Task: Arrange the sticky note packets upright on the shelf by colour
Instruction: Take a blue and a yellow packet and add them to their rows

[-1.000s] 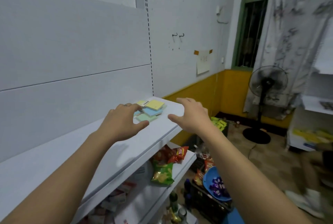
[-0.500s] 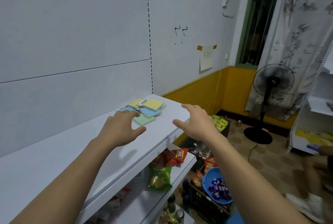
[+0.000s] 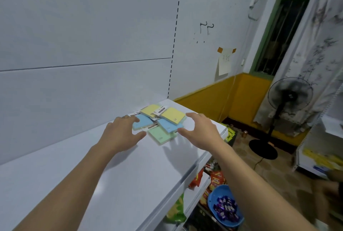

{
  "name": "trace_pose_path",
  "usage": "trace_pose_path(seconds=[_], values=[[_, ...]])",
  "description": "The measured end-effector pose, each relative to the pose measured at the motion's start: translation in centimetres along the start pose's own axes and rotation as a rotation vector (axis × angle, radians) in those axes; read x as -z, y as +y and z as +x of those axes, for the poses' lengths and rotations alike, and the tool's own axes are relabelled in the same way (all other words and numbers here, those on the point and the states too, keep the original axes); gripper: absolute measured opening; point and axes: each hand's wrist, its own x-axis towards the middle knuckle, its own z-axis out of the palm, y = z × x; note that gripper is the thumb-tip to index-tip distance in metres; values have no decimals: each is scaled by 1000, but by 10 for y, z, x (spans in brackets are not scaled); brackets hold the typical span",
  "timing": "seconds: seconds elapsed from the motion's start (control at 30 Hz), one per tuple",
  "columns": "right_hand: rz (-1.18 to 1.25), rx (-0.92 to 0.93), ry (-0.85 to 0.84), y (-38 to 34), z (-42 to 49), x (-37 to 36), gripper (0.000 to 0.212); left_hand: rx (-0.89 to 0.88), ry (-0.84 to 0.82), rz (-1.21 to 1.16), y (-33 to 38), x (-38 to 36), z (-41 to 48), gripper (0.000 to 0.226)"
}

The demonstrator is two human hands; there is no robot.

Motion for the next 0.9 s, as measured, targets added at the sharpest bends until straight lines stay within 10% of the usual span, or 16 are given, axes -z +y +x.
trace_pose_path(seconds=[0.53, 0.9], values=[[-28, 39, -56, 9, 103, -40, 70, 98, 15, 44, -23, -42, 68, 41], [113, 264, -22, 56, 142, -91, 75, 561, 72, 134, 19, -81, 91, 51]])
